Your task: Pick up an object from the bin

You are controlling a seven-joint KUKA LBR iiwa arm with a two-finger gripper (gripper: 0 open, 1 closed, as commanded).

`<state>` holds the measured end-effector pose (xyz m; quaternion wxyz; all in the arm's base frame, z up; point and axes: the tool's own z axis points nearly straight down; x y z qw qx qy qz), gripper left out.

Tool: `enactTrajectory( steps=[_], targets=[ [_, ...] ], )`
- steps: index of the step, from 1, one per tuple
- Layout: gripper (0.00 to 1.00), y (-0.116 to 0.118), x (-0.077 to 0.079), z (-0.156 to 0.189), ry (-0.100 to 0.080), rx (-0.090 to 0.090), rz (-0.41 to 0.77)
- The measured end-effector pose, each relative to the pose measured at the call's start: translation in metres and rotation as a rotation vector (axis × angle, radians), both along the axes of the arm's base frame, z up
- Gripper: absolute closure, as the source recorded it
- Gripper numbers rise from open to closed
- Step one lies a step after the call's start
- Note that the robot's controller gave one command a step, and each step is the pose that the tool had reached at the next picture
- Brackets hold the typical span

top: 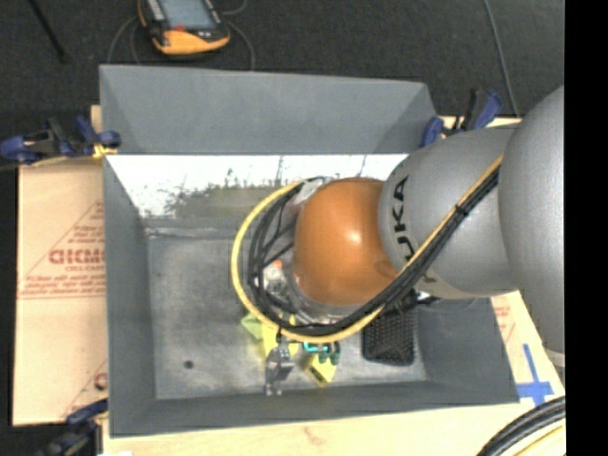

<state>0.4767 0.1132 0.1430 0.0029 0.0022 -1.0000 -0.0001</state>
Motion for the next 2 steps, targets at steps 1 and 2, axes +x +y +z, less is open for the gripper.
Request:
enactTrajectory(
  steps=[1,2],
  targets=[
    [0.00,0.000,0.002,0.004,-0.007,0.001,-0.004],
    [0.00,0.040,0.030,-0.046,-0.018,0.003,0.002]
  ],
)
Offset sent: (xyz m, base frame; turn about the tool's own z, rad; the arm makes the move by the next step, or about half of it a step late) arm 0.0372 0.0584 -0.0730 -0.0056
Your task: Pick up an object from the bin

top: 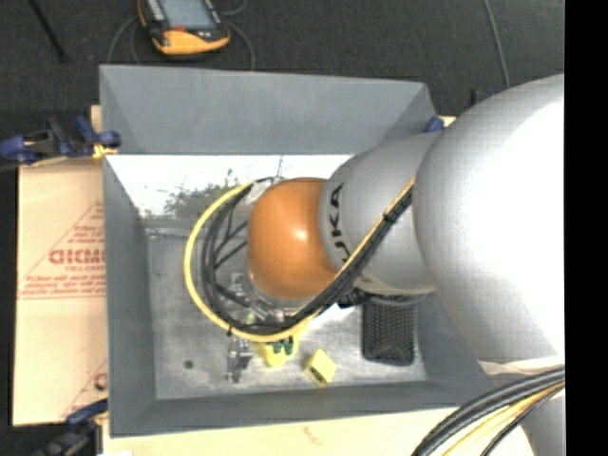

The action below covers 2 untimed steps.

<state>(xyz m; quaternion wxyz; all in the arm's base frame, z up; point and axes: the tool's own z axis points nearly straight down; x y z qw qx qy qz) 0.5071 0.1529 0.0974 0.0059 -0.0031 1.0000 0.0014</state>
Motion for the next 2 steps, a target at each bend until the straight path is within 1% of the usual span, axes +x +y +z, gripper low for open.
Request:
enactTrajectory(
  steps=[1,2],
  targets=[
    [0.00,-0.014,0.039,-0.021,0.014,0.003,-0.043],
    [0.00,-0.051,0.061,-0.022,0.000,-0.004,-0.005]
  ],
)
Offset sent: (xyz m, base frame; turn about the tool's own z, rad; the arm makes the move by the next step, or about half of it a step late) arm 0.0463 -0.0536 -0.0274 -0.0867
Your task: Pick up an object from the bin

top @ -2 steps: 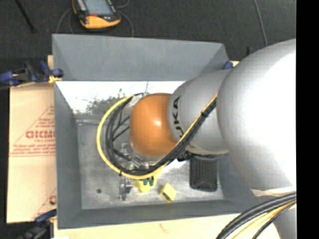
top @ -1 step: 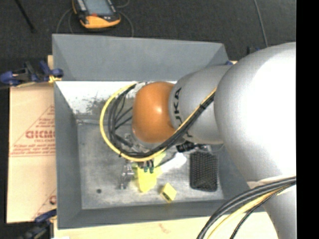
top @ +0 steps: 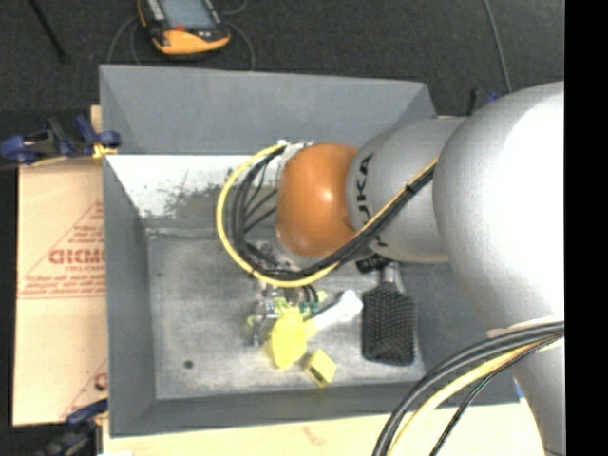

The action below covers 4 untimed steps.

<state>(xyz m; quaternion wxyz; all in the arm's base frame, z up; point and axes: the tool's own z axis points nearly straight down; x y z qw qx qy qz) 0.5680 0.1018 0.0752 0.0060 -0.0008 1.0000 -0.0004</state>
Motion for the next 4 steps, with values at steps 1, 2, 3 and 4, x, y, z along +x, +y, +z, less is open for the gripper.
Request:
enactTrajectory(
  steps=[1,2,3,4],
  targets=[
    [0.00,-0.001,0.040,-0.002,0.008,0.000,0.111],
    [0.00,-0.025,0.019,-0.001,-0.005,0.001,0.155],
    [0.00,-0.035,-0.002,-0.001,-0.002,0.000,0.178],
    [0.00,-0.029,-0.005,0.033,0.015,-0.002,0.295]
  ],
)
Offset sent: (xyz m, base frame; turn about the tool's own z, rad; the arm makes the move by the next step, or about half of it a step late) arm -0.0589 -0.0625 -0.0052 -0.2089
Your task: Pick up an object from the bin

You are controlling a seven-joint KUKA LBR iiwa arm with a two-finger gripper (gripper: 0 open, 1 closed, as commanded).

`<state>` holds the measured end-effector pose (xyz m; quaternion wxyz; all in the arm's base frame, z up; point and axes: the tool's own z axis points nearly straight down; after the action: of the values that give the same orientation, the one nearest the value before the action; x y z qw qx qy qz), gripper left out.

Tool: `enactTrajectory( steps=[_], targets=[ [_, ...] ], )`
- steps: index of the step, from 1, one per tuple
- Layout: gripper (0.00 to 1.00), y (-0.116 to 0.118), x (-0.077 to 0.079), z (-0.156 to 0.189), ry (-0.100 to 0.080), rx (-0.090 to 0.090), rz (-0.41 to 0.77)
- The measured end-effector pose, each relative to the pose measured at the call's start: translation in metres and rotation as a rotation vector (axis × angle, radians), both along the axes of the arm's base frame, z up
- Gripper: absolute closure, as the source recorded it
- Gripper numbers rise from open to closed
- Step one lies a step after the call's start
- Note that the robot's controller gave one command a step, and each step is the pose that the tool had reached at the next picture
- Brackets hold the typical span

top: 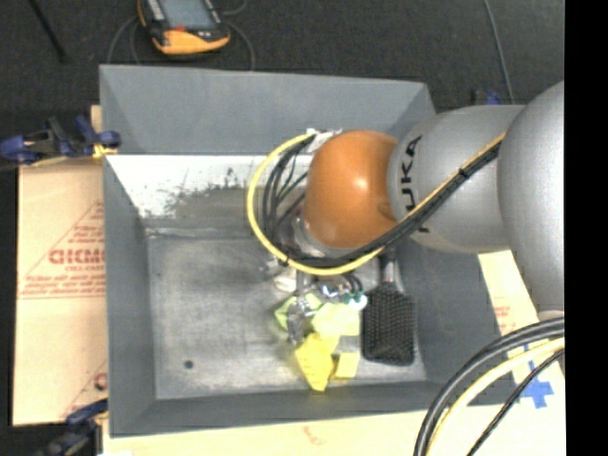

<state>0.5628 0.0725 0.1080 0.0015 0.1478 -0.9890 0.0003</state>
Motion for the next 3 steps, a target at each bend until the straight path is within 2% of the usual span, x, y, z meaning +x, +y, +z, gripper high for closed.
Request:
enactTrajectory(
  steps=[1,2,3],
  targets=[
    [1.00,-0.055,0.054,-0.033,-0.007,0.005,-0.115],
    [1.00,-0.055,0.054,-0.033,-0.007,0.005,-0.116],
    [1.00,-0.064,0.057,0.008,0.000,0.001,-0.094]
  ],
)
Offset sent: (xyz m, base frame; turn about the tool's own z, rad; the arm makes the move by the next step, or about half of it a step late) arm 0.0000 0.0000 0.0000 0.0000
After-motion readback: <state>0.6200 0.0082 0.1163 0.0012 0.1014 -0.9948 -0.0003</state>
